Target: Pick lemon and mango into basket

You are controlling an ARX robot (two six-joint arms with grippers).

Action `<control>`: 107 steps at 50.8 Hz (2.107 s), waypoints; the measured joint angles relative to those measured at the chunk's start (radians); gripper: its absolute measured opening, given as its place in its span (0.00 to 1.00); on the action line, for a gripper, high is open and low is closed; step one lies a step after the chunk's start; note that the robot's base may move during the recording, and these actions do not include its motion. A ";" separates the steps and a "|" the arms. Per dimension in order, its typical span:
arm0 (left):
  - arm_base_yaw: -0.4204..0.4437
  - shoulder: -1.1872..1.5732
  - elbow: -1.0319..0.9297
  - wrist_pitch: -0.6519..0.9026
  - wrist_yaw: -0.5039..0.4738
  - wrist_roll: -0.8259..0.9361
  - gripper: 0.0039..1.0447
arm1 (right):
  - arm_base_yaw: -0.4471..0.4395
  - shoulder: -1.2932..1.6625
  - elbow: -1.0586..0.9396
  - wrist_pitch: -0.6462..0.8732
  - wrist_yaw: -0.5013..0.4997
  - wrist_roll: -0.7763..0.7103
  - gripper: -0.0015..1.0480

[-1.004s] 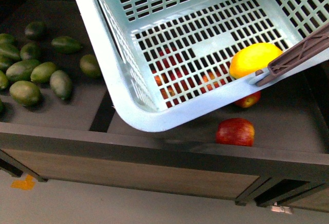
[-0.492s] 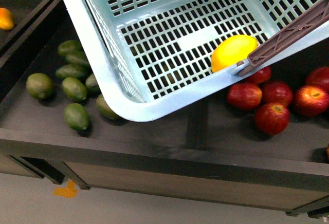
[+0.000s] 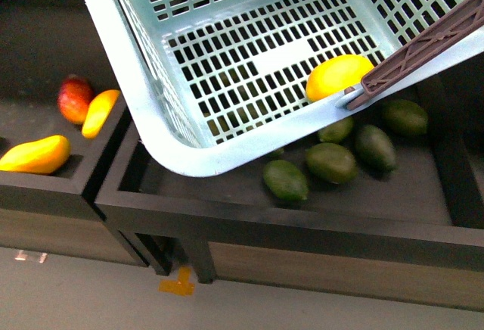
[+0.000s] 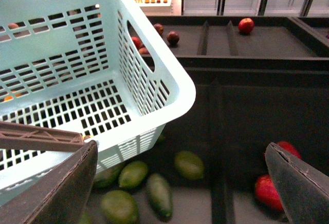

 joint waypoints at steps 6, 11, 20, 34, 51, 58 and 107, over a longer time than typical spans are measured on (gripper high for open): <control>0.000 0.000 0.000 0.000 0.002 0.001 0.06 | 0.000 -0.001 -0.001 0.000 0.000 0.000 0.92; 0.000 0.000 0.000 0.000 0.003 0.000 0.06 | 0.000 0.000 -0.002 0.000 0.001 0.000 0.92; 0.000 0.000 0.000 0.000 -0.003 0.002 0.06 | 0.000 0.000 -0.002 0.000 0.000 0.000 0.92; 0.000 0.000 0.000 0.000 -0.003 0.001 0.06 | 0.000 0.000 -0.002 0.000 0.001 0.000 0.92; 0.000 0.000 0.000 0.000 -0.001 0.001 0.06 | 0.000 0.000 -0.003 -0.001 0.001 0.000 0.92; 0.000 0.000 0.000 0.000 0.002 0.000 0.06 | 0.000 0.000 -0.003 -0.001 0.000 0.000 0.92; 0.017 0.000 0.000 0.000 -0.016 0.002 0.06 | 0.001 0.000 -0.003 -0.001 -0.006 0.000 0.92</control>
